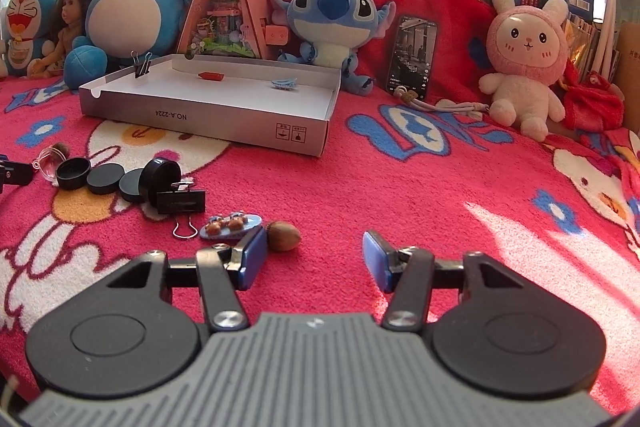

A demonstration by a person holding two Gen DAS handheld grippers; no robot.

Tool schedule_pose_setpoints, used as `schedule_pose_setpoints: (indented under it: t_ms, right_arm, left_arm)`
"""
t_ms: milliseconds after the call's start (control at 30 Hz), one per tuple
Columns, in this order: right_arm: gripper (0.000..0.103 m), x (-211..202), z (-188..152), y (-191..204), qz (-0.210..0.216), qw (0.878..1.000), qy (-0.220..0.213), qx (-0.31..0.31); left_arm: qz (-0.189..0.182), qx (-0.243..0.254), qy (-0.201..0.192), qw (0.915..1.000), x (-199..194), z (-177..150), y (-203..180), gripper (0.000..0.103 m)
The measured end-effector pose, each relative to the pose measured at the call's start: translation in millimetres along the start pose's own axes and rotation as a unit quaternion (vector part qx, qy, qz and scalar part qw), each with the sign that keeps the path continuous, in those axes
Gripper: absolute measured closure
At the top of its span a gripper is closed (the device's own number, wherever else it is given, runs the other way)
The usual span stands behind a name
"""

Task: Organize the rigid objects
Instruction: 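Grasp the second red crayon with the left tool while the right tool grasps the brown nut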

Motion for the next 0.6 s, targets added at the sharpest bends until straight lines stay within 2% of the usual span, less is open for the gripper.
schedule_pose_setpoints:
  t_ms: [100, 200, 400, 467, 500, 567, 600]
  right_arm:
    - [0.039, 1, 1, 2, 0.000, 1.000, -0.002, -0.002]
    - [0.039, 1, 1, 5, 0.005, 1.000, -0.003, -0.006]
    - [0.043, 4, 1, 9, 0.010, 1.000, -0.001, -0.006]
    - [0.047, 4, 1, 9, 0.011, 1.000, -0.001, -0.007]
    - [0.052, 4, 1, 10, 0.013, 1.000, 0.000, -0.007]
    - [0.070, 5, 1, 10, 0.017, 1.000, 0.004, -0.008]
    - [0.071, 5, 0, 11, 0.018, 1.000, 0.005, -0.009]
  left_arm:
    - [0.004, -0.021, 0.003, 0.9998, 2, 2, 4, 0.065]
    - [-0.016, -0.043, -0.001, 0.9989, -2, 3, 5, 0.066]
    - [-0.039, -0.025, -0.017, 0.9988, -4, 6, -11, 0.066]
    - [-0.040, -0.024, -0.016, 0.9988, 3, 5, -15, 0.078]
    - [-0.037, -0.024, -0.013, 0.9989, 6, 5, -16, 0.094]
    - [-0.034, -0.030, -0.011, 0.9989, 9, 4, -17, 0.094]
    - [-0.036, -0.031, -0.013, 0.9988, 8, 4, -17, 0.094]
Point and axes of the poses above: each gripper's, at about its wrist camera, not at the fingertips, and x roughly the way its jaws point, y to its left, z to its top, the point moved 1 cm from there along x, roughly the way its jaws point, and after that the axes turned 14 degrees about -y, right-handed, at the moved point
